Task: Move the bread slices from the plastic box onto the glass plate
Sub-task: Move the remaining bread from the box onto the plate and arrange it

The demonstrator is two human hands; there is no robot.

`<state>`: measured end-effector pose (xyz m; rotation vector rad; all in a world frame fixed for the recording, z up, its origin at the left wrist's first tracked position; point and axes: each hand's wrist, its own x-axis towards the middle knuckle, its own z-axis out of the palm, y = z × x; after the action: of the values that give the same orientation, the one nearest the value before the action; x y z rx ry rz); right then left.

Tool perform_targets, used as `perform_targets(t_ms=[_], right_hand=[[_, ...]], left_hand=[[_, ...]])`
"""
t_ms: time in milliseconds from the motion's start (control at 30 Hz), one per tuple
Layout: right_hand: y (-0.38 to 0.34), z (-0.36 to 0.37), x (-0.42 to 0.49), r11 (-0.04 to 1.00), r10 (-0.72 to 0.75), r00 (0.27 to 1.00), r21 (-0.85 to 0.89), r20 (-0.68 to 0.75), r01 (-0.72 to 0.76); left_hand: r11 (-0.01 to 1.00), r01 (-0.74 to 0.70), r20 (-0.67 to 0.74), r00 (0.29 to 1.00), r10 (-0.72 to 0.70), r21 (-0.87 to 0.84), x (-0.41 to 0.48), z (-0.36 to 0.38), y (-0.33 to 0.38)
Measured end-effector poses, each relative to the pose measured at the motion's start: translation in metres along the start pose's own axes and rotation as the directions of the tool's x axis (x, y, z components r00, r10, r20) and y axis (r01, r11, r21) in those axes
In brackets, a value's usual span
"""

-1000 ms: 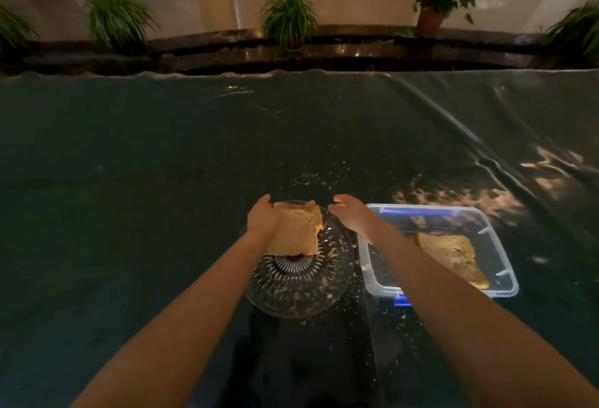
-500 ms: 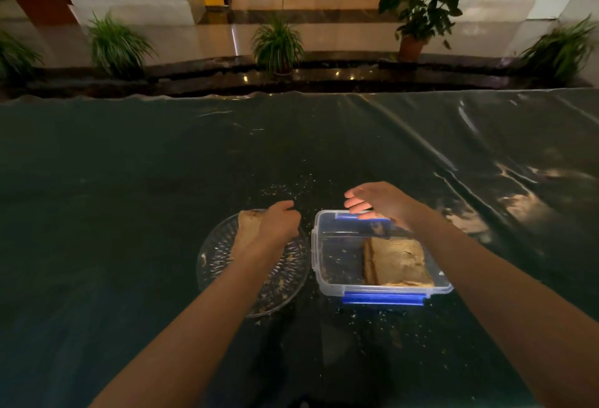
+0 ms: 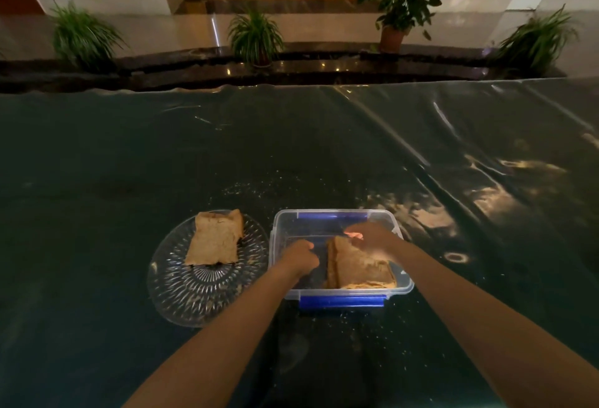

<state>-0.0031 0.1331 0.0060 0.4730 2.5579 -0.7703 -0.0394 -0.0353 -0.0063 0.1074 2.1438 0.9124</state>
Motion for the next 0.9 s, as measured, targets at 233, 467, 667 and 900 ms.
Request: perform_targets(t_ms=[233,467,667,900], right_hand=[[0.013,0.024,0.029,0.989,-0.006,1.0,-0.15,0.028,0.01],[0.022,0.035,0.041,0.959,-0.097,0.991,-0.277,-0.091,0.068],[0.026,0.032,0.046,0.963,-0.07,0.997,-0.262,-0.039,0.057],[0.032,0.007,0.035,0.998,-0.067,0.99,0.02,0.124,0.065]], left_hand=[[0.996,0.075,0.091,0.993,-0.078,0.041,0.02,0.026,0.005],[0.988,0.151,0.023,0.988,-0.151,-0.028,0.037,0.049,0.006],[0.986,0.148,-0.038,0.989,-0.146,0.082,0.045,0.058,0.003],[0.993,-0.042,-0.088,0.995,0.052,0.109,0.042,0.058,0.002]])
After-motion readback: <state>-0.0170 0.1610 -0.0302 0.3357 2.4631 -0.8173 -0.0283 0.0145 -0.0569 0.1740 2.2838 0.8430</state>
